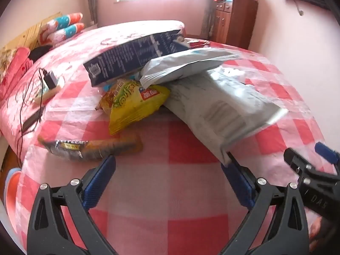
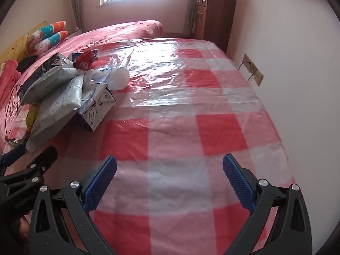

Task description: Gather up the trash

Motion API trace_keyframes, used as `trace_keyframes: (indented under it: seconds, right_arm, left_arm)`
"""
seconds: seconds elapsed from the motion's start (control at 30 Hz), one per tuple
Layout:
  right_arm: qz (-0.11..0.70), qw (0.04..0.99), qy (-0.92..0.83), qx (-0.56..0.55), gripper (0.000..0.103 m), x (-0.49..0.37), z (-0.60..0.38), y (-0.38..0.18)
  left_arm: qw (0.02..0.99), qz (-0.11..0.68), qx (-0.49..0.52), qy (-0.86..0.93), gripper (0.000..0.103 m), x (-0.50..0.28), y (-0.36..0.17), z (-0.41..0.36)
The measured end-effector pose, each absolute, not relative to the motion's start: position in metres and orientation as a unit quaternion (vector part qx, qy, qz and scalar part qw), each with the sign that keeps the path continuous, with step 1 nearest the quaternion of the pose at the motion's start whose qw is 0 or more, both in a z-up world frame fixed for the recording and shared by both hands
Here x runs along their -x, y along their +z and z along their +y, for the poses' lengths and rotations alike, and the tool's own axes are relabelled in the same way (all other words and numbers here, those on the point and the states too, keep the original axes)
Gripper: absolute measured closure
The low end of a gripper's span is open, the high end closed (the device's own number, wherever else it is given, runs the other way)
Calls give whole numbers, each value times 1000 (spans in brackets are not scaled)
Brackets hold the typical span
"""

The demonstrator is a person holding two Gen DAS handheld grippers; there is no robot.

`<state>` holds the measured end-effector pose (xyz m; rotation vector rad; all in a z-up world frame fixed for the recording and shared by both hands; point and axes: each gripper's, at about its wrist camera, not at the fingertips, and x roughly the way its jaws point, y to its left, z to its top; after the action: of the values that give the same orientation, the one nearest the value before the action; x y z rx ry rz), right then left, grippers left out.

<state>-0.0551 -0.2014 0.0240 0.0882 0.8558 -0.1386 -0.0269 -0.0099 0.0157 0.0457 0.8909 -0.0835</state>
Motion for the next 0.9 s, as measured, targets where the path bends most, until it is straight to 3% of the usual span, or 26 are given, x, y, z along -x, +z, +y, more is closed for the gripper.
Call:
trace_keyframes:
  seconds: [0.9]
  right_arm:
    - [291,952,-87,-43,5,155,-182,105]
  left_arm:
    - [935,346,20,-78,4,132,87,43]
